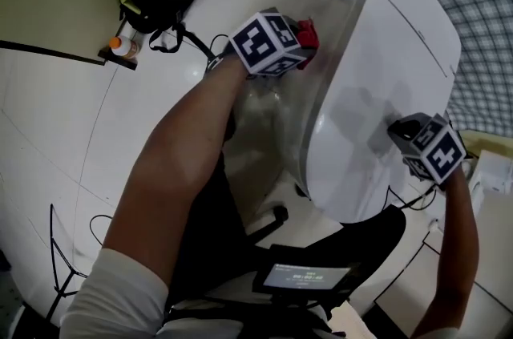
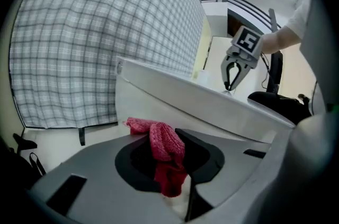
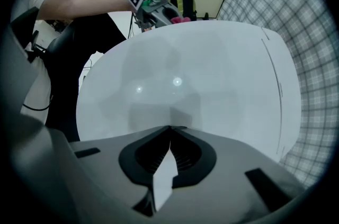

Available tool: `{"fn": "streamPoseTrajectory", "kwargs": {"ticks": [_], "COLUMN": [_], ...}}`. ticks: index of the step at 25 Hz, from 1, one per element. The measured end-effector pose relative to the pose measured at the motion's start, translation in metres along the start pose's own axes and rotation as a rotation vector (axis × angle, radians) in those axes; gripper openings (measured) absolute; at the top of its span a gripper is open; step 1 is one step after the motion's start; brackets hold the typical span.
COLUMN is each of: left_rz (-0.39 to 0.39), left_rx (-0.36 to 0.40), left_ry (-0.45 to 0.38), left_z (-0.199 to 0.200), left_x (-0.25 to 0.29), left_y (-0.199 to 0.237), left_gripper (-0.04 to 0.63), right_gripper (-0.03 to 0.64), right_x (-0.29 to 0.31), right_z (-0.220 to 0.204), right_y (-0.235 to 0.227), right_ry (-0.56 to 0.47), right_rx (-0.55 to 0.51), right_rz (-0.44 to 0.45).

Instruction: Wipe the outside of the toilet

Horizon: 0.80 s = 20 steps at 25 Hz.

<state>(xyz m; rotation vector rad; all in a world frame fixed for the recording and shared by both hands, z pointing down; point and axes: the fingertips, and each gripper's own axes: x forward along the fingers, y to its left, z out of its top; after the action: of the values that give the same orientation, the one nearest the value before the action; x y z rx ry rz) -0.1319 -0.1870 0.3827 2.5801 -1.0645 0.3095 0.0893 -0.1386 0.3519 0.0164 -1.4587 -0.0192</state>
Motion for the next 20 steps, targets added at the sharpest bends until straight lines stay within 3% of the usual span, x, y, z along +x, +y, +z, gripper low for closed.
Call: {"fn": "streamPoseTrajectory", "kwargs": {"ticks": [4,8,14,20], "left_rz": [0.072,0.089,0.107,0.141], "left_rx": [0.01,0.01,0.037,0.025], "left_ry": [0.008,0.061,0.073,0.072], "left_z": [-0.004,-0.011,-0.005,0.0], "left_x": [0.021,0.043,0.066,0.083], "left_y": [0.03,0.048,0.078,0.112], "left_gripper": [0.075,0.075,0.075,0.075], "right_gripper": [0.009,0.009,0.009,0.009], "right_x": [-0.021,-0.031,-0.016,-0.013], "right_z": [0.033,0.073,0.081,0.083], "right_y": [-0.006,-0.003,-0.018,-0.017], "right_ry": [-0.103,-0.209,-0.175,-0.181], "right_rx": [-0.067,-0.104,-0.14,-0.061], "right_rz": [-0.05,-0.028,-0.051,0.028]}}
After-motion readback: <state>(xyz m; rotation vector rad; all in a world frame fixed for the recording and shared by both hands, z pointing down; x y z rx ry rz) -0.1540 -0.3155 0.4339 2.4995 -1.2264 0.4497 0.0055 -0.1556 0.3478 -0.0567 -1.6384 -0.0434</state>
